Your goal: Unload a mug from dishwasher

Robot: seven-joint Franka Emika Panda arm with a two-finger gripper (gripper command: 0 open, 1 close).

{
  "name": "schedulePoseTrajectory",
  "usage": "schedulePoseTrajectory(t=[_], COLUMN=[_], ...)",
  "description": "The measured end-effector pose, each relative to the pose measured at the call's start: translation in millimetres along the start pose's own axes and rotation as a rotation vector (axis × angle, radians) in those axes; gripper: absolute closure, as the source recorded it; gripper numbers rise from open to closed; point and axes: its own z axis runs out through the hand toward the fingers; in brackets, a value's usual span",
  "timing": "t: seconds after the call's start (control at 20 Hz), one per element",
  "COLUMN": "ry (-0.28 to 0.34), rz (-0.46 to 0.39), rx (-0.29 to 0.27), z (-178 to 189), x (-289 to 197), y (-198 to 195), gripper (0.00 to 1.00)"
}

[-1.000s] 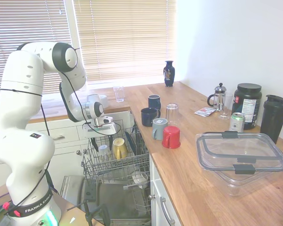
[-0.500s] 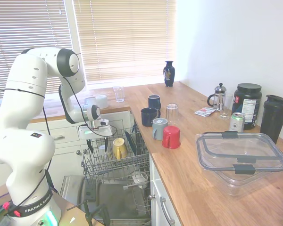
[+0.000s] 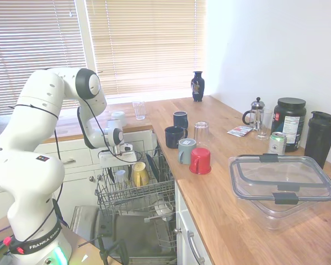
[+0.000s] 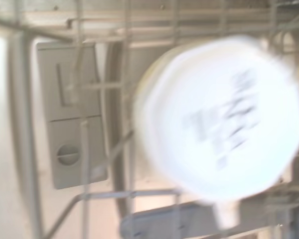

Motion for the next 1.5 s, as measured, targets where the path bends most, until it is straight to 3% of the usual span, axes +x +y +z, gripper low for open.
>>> schedulePoseTrajectory(t=[0.45, 1.0, 1.05, 1.5], ry=[-0.046, -0.050, -0.051, -0.083], rz=[-0.062, -0.131, -0.134, -0.133], rx=[-0.026, -0.052, -0.054, -0.077], z=[38.9, 32.8, 33.0, 33.7], x=[2.6, 1.7, 1.0, 5.2], y=[-18.0, -48.8, -50.2, -55.7], gripper=[0.00, 0.00, 1.00, 1.00])
